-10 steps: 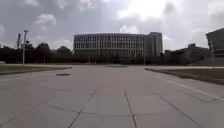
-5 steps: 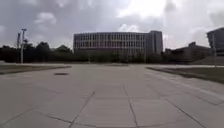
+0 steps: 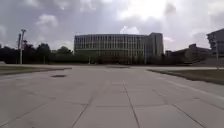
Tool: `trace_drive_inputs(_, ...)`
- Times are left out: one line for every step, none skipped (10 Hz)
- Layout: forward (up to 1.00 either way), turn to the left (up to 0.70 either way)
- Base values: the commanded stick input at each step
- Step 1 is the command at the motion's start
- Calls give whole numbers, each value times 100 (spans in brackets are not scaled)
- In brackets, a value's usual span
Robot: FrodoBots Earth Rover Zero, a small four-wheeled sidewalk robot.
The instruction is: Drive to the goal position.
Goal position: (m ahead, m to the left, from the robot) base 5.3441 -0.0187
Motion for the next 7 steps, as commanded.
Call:
trace_drive_inputs(50,-2)
trace_drive_inputs(50,-2)
trace_drive_inputs(50,-2)
trace_drive_inputs(50,-2)
trace_drive_inputs(50,-2)
trace_drive_inputs(50,-2)
trace_drive_inputs(50,-2)
